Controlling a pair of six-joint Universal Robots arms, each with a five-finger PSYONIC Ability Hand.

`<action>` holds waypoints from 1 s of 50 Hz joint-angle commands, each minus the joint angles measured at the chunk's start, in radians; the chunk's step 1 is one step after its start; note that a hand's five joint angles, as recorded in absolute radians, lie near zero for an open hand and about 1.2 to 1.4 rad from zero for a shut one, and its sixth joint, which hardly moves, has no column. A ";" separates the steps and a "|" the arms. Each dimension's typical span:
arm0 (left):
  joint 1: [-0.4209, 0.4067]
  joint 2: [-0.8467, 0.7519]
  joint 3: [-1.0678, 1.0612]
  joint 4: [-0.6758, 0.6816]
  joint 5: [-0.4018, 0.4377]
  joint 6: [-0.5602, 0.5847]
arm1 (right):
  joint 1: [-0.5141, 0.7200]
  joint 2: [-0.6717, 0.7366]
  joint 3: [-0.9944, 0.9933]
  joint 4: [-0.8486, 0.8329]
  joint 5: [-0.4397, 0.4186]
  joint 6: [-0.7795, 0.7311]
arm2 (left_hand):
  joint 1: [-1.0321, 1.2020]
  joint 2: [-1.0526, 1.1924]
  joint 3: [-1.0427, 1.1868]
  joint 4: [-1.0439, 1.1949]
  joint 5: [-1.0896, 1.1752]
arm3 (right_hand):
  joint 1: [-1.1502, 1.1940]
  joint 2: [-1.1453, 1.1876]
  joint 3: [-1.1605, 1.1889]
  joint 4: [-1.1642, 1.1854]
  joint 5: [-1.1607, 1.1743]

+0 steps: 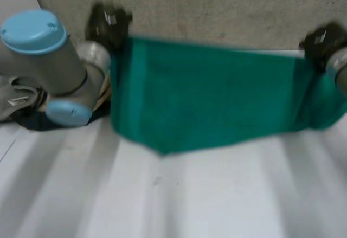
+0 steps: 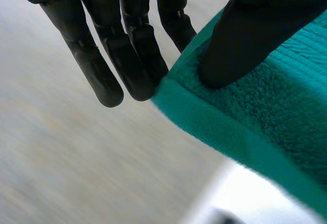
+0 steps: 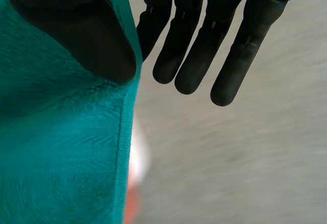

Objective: Fold the laundry.

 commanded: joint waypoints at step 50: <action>0.011 0.388 -0.821 0.279 -0.023 -0.012 | -0.164 -0.186 0.574 0.005 -0.218 0.557 | 0.257 0.199 0.197 0.196 0.223 | -0.798 -0.852 -0.867 -0.877 -0.832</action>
